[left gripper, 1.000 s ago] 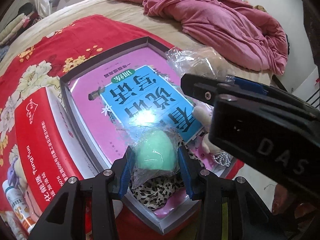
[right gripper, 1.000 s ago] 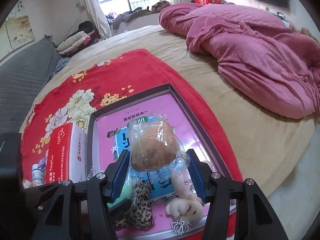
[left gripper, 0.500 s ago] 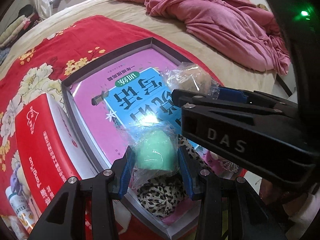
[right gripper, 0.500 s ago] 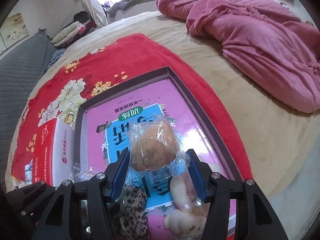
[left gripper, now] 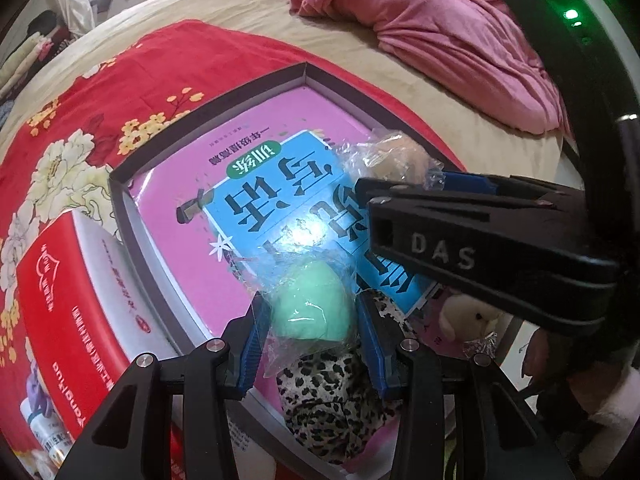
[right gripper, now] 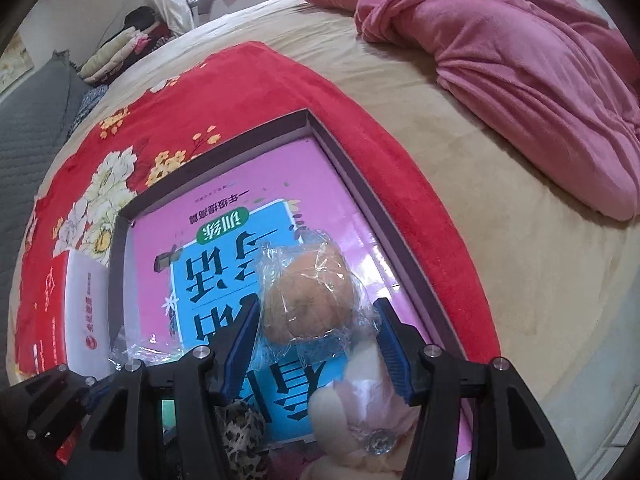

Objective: Organize soft objects
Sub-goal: 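Lower the green ball and bread roll onto the book in the tray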

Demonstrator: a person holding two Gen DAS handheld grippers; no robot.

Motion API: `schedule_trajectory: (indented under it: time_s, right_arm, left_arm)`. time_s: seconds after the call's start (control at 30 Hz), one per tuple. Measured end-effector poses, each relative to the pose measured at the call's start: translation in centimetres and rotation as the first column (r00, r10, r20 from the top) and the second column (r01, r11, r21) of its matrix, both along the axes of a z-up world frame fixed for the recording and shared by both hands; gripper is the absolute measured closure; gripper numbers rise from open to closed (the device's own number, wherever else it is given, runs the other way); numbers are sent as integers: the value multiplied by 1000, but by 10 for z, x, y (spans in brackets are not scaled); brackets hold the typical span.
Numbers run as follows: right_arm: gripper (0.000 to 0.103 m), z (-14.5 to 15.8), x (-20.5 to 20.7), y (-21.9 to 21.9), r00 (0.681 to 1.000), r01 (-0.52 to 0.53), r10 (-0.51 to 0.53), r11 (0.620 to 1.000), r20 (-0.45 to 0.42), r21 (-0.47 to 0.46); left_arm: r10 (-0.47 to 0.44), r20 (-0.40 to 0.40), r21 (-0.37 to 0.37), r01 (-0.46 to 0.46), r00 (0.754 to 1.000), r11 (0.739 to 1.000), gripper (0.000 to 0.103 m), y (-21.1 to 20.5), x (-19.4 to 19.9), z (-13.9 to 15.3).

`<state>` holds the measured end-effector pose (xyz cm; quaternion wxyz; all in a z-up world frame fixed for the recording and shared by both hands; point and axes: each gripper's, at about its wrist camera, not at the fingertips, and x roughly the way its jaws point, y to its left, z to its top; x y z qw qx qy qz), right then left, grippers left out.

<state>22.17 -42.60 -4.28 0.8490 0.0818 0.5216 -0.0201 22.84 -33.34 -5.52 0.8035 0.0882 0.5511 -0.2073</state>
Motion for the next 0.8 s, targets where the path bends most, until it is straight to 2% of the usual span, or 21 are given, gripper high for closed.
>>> schedule_trajectory:
  time_s: [0.27,0.37,0.57,0.8]
  right_arm:
    - [44,-7,-1,-5,1000,6,-6,1000,-26,15]
    - [40,-7,-2,-7,1000,16,-16,1000,-16,24]
    - [35,-1,-7,-13,999,27,-29,998,28,59]
    - [34,19,-26,-23,994,66,-72,996,88,63]
  left_arm:
    - [-6,-7,-7,6,1000,1000,58,-2,3,-1]
    - [-6,-10,-6,6,1000,1000,58,-2,3,-2]
    - [-4,-13,-10,4,1000,1000,58,-3,5,-3]
    - [-1,-14,-7,0,1000,1000,57,-4,7,-3]
